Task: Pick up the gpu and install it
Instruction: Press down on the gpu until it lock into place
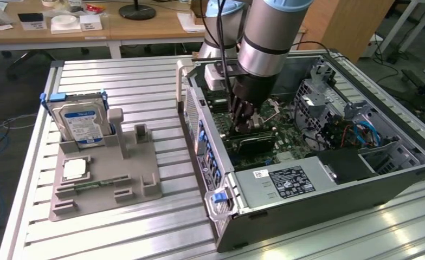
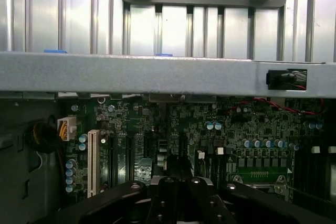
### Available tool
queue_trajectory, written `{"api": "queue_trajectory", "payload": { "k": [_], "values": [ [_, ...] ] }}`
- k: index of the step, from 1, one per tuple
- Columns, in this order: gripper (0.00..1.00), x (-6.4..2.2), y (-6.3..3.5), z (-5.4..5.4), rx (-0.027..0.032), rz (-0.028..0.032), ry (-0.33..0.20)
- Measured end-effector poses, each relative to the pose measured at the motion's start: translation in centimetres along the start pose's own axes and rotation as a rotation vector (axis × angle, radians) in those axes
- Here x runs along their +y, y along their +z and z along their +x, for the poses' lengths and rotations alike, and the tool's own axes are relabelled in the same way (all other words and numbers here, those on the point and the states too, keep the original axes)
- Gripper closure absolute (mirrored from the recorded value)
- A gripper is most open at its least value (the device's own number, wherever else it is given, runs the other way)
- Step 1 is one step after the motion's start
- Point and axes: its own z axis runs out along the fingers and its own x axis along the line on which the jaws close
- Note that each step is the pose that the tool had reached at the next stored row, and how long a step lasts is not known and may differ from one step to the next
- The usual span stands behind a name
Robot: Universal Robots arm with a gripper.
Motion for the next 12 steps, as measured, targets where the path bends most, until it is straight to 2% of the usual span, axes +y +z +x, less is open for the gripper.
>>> {"api": "queue_trajectory", "payload": {
  "k": [12],
  "values": [
    [0.89,0.00,0.00,0.00,0.0001,0.0000,0.000]
  ]
}}
